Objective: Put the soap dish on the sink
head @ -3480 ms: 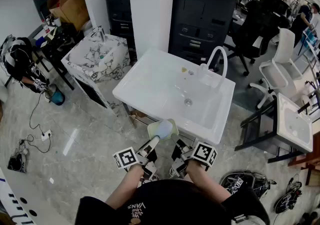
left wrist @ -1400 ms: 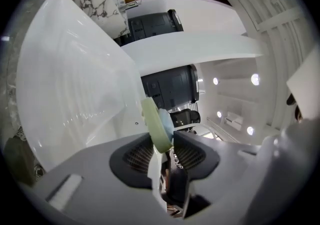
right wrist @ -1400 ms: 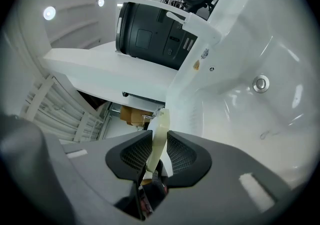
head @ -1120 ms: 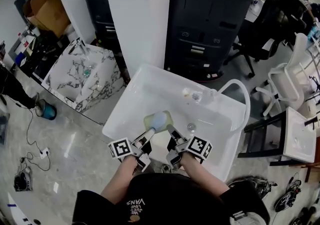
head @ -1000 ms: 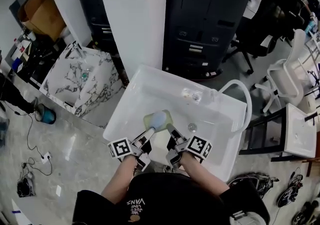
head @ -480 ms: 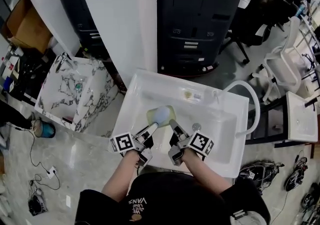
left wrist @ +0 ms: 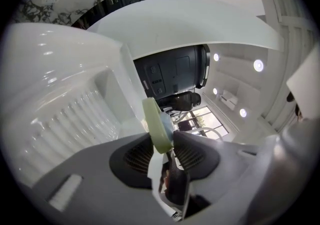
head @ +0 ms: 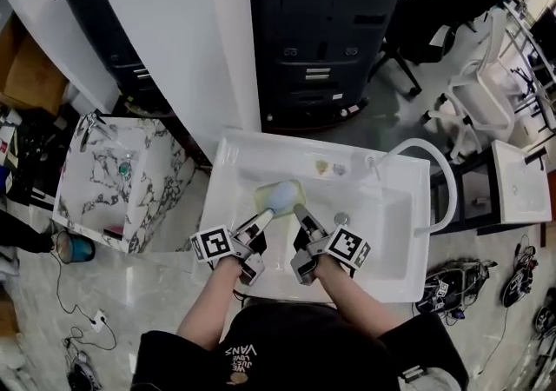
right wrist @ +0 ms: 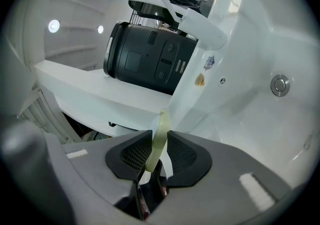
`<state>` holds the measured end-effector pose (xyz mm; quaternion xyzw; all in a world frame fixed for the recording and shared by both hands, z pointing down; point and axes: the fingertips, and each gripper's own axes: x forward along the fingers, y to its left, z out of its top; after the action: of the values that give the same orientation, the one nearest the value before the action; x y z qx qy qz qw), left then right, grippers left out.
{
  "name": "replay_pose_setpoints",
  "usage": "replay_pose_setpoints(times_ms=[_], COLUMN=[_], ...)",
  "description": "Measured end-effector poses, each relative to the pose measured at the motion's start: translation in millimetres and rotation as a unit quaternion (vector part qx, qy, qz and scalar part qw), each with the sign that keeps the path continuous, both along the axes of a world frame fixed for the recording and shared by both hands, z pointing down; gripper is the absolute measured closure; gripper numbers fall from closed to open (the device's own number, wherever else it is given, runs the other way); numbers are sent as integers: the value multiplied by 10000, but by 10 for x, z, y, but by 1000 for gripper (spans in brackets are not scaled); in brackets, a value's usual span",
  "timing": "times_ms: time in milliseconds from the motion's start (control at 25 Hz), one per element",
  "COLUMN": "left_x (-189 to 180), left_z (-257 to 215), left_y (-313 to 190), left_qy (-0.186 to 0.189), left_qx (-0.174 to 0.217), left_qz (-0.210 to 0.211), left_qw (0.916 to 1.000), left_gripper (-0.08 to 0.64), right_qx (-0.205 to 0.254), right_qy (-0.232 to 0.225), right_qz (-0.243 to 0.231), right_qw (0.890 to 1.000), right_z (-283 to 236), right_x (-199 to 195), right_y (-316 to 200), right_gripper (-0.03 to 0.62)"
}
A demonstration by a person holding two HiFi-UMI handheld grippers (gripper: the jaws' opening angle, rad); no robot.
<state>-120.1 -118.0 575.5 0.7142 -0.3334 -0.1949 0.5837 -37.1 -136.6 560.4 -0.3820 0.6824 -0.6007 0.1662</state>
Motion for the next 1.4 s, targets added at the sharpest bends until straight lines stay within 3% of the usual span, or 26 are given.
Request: replay_pose_setpoints(times_ms=[1000, 1400], left_x=[38, 7], left_z=[492, 687], left_y=[-800, -928], left_qy=[-222, -244], left_qx=[-247, -499], left_qz=[645, 514], left_qw=[9974, 9971], left_gripper=[385, 385], right_qx=[-142, -256], right_qy=[-14, 83], right_qz=[777, 908], right_qw=[9969, 9955], right_z=[534, 701], right_x=[64, 42], right_y=[-675, -785], right_gripper=[500, 500])
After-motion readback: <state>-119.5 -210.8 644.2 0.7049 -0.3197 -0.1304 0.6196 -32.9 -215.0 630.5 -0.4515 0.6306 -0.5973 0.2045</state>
